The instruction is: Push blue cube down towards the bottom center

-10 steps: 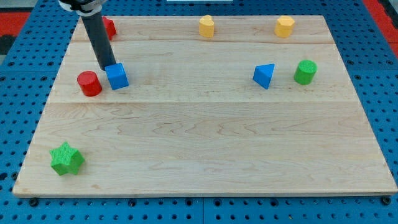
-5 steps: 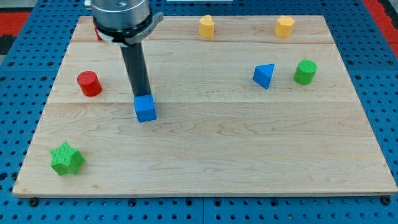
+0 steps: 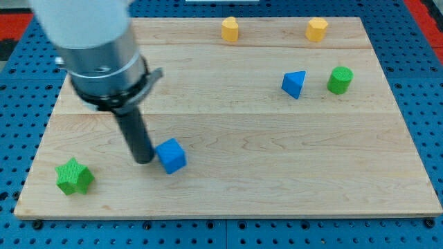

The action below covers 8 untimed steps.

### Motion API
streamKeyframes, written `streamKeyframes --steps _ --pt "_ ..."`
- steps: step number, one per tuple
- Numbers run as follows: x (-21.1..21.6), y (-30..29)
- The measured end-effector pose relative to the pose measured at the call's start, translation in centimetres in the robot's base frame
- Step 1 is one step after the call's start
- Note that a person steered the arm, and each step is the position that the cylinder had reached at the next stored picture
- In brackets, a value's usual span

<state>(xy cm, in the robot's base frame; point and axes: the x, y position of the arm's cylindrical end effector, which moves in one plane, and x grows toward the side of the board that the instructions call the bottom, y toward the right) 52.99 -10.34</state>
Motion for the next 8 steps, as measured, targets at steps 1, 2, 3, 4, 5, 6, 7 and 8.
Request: streamKeyframes --steps 1,2,3,4,5,6,7,8 --pt "-0.5 4.3" --pt "-0.6 4.7" --pt "-1.9 5.6" --pt "-3.0 6.7" --pt "-2.3 10.3" --pt "-1.6 11.1" --pt "-1.6 11.1" --pt "-2.6 9.1"
